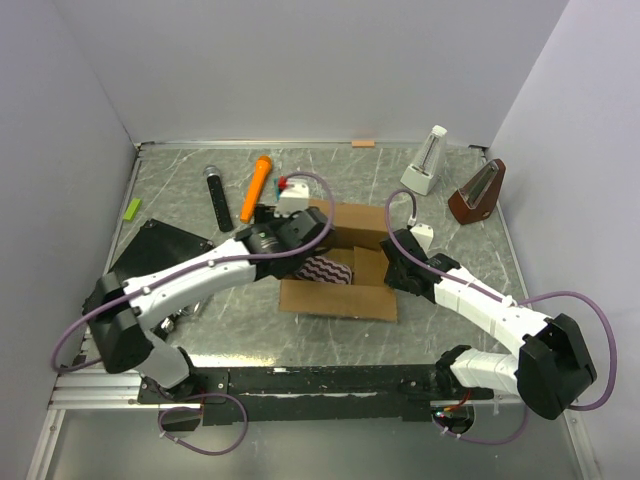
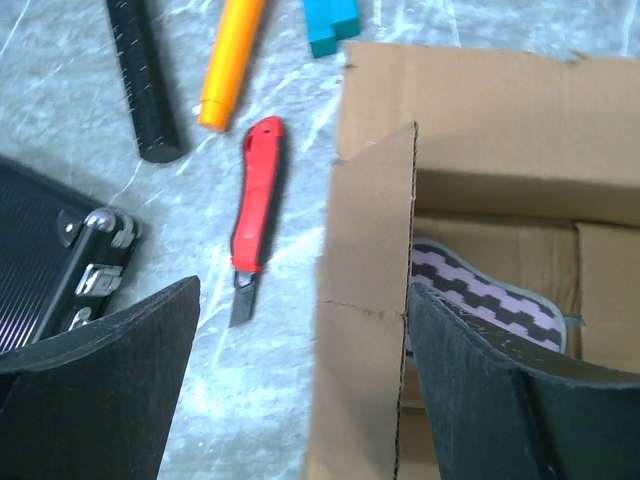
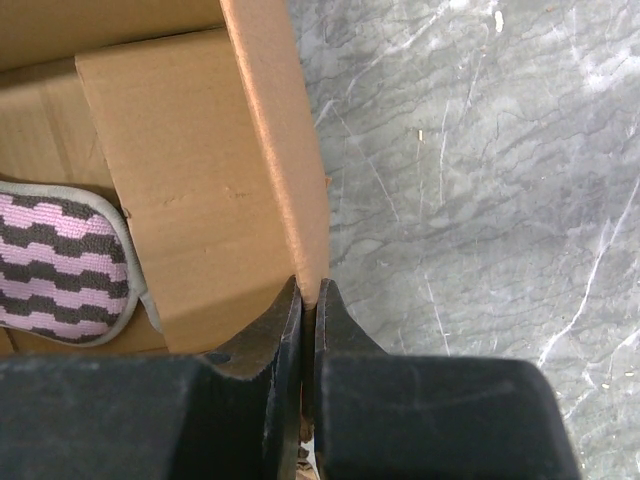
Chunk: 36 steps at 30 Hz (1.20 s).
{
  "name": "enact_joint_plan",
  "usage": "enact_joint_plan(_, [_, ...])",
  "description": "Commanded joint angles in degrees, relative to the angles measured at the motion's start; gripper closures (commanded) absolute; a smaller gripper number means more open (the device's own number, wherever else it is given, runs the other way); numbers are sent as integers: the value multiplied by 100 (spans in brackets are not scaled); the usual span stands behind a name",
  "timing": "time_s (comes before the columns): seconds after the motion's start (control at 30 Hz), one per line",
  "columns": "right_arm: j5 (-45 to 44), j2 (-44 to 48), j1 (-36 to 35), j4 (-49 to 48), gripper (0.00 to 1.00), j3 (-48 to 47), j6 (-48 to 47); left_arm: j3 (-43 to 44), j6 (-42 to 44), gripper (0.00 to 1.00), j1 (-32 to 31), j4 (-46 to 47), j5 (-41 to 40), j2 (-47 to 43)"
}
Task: Unpack the express box
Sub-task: Open the express box at the center of the board.
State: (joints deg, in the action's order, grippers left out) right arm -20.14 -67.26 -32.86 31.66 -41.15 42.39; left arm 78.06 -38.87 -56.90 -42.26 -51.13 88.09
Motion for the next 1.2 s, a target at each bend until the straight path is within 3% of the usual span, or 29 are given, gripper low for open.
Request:
enact_joint_plan(0.0, [-69,-94,-10,86,100,-139,120,-492,-296,14,372,226,191,-625])
enact_joint_plan(0.27, [-25,-103,-18,51,100,-95,76,-1512,-279,21,1286,982,1175,-1198])
enact_joint_plan(0.7, [160,-15,-54,-125,100,63,59,-1540,-314,31,1463,1677,2178,-171])
enact_joint_plan(0.83, [151,-41,-62,-107,100,37,-3,-1434,-375,25,1735,1414,1915,-55])
enact_joint_plan(1.17, [98,-50,-62,-90,100,-16,-56,-1189,-51,9,2219,1203,1703,-1047])
